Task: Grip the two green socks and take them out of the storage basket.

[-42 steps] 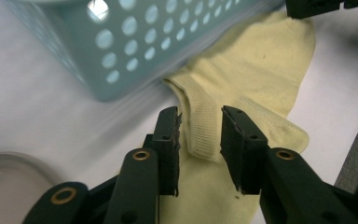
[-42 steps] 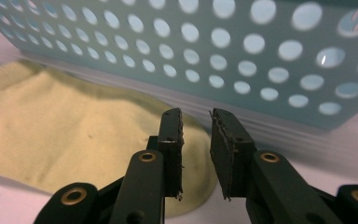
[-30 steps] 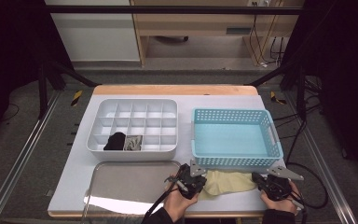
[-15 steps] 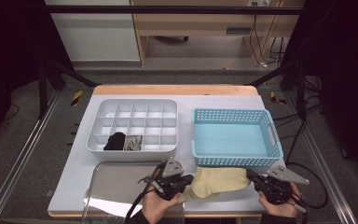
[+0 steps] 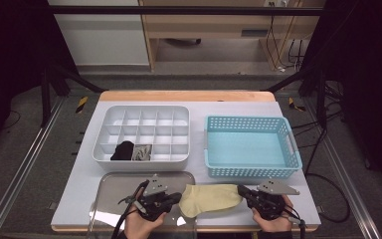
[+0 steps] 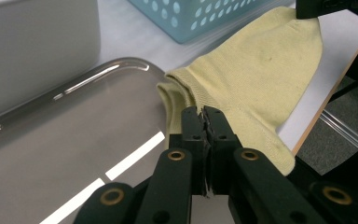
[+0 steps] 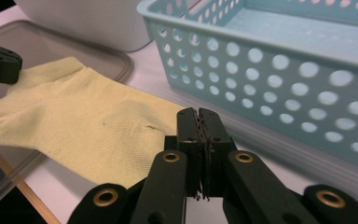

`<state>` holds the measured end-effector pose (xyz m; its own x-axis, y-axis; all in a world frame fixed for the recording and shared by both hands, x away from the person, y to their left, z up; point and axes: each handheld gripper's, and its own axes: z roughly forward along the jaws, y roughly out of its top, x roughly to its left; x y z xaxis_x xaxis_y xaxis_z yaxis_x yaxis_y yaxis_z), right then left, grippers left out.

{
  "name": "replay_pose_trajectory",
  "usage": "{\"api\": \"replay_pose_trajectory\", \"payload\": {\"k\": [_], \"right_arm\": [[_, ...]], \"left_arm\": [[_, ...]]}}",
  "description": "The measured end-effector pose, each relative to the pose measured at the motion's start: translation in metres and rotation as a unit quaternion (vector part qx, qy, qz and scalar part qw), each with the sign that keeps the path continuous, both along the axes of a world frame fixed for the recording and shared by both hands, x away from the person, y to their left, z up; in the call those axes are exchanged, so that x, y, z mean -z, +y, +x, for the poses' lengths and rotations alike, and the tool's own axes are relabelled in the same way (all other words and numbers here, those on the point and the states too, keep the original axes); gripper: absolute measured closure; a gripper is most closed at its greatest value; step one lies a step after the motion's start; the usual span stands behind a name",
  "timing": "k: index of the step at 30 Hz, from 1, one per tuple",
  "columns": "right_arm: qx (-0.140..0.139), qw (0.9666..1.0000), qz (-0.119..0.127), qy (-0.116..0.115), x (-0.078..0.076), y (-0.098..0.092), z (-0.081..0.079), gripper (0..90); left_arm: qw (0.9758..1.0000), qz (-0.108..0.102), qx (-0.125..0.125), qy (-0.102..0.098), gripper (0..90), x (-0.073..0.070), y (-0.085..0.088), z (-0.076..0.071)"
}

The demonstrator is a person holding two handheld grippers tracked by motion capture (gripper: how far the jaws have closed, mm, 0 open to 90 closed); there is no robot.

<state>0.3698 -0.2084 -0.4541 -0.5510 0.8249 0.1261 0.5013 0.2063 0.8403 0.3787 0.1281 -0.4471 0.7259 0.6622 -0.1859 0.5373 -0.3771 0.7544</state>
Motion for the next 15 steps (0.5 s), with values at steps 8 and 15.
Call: {"api": "replay_pose_trajectory", "payload": {"k": [8, 15], "right_arm": [[-0.006, 0.9999, -0.002, 0.009, 0.012, 0.005, 0.005, 88.5], [-0.008, 0.9995, -0.013, 0.026, 0.025, 0.008, 0.010, 87.0]], "left_arm": [[0.9999, 0.010, -0.007, 0.012, 86.9, 0.012, 0.002, 0.003], [0.9997, 0.020, -0.009, 0.013, 83.2, 0.019, 0.001, 0.004]]}}
